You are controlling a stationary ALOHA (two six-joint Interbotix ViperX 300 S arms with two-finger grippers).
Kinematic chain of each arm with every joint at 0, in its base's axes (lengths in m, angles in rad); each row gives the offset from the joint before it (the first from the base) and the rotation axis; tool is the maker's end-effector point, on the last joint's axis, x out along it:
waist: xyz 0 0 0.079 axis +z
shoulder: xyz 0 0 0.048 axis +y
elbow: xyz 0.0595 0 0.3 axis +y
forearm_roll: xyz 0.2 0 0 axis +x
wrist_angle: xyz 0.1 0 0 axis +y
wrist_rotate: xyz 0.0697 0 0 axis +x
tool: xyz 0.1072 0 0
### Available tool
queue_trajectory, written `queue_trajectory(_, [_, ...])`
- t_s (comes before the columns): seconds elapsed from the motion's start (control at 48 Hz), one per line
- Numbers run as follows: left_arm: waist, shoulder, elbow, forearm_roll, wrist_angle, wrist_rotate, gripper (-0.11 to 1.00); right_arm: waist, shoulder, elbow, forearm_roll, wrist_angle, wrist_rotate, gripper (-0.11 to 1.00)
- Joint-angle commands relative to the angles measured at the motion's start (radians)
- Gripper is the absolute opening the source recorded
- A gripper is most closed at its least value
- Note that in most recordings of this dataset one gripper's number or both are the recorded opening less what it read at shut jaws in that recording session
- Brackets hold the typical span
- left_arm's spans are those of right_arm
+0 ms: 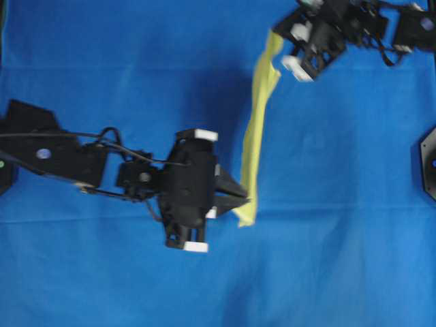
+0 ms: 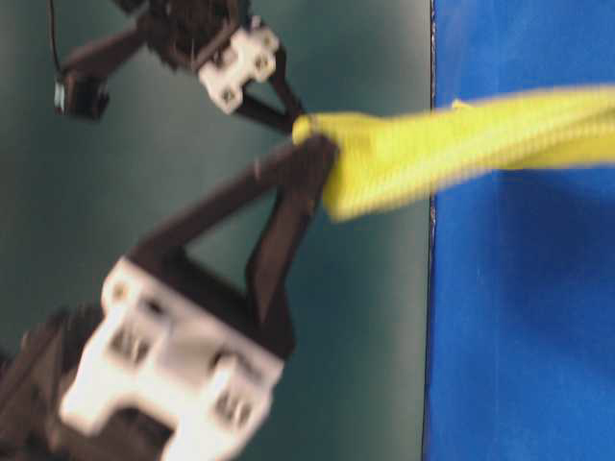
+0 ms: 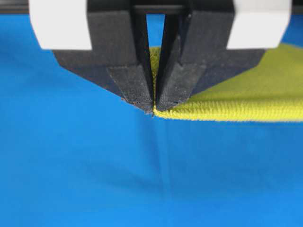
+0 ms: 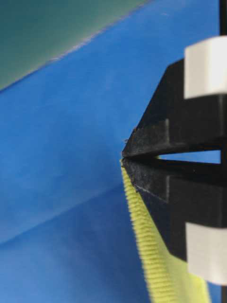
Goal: Fold the yellow towel.
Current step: 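Lift the strip and rotate it vertical, right gripper moving to top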
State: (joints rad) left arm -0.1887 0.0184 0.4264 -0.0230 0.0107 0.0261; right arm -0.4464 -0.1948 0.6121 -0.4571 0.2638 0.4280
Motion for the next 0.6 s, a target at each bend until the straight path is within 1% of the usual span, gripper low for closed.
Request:
queue_trajectory(0.0, [-0.031, 0.006, -0.054, 0.000, -0.003, 0.002, 0.02, -0.021, 0.023, -0.066, -0.018, -0.002, 0.000, 0.02])
queue_trajectory(0.125, [-0.031, 0.020, -0.058, 0.000, -0.003, 0.002, 0.02, -0.021, 0.040, -0.091, -0.023, 0.000, 0.000, 0.02])
queue_trajectory(0.334, [-0.031, 0.038, -0.067, 0.000, -0.015, 0.003, 0.02, -0.025, 0.028, -0.074, -0.025, 0.015, 0.003, 0.02])
queue_trajectory(0.438, [-0.028, 0.074, -0.104, 0.000, -0.031, 0.009, 0.02, -0.040, -0.002, -0.037, -0.023, 0.031, 0.006, 0.02])
queue_trajectory(0.584, [-0.028, 0.152, -0.192, 0.000, -0.046, 0.046, 0.02, -0.064, -0.081, 0.048, -0.023, 0.048, 0.012, 0.02])
